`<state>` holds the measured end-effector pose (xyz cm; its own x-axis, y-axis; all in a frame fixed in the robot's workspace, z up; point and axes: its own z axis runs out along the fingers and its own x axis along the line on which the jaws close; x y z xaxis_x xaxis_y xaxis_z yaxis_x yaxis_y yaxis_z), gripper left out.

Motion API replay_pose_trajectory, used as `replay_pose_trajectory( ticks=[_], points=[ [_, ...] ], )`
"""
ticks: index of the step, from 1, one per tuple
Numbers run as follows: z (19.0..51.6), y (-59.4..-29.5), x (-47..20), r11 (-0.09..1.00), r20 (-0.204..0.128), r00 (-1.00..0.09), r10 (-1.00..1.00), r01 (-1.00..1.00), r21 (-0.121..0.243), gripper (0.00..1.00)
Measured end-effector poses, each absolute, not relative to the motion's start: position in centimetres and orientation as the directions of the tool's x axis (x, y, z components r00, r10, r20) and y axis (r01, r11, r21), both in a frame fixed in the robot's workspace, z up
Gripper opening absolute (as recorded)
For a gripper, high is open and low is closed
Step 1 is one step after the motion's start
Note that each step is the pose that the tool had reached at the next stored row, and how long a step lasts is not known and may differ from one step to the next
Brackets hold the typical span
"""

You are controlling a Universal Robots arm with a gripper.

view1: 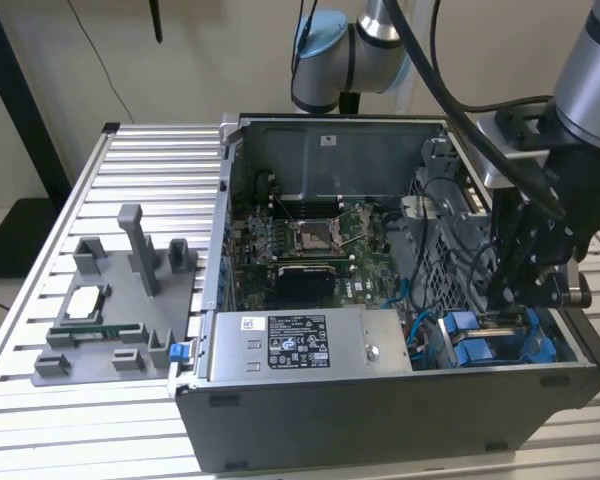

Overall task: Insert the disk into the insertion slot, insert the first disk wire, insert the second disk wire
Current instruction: 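Insert the second disk wire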

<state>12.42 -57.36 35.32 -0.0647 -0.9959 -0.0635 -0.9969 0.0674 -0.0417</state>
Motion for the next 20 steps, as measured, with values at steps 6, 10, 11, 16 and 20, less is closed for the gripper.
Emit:
replay_pose_trajectory(
  ticks=[6, 10, 11, 16, 20],
  points=[
    [34.71, -57.48, 12.62, 0.056, -0.063, -0.053, -0.997, -0.997, -0.049, 0.0],
    [34.61, -57.48, 13.0, 0.045, -0.064, -0.042, -0.997, -0.998, -0.052, 0.0],
    [34.61, -57.47, 13.01, 0.044, -0.064, -0.041, -0.997, -0.998, -0.052, 0.0],
    [34.59, -57.43, 13.02, 0.044, -0.064, -0.041, -0.997, -0.998, -0.052, 0.0],
    [34.55, -57.2, 13.02, 0.044, -0.064, -0.041, -0.997, -0.998, -0.053, 0.0]
  ],
)
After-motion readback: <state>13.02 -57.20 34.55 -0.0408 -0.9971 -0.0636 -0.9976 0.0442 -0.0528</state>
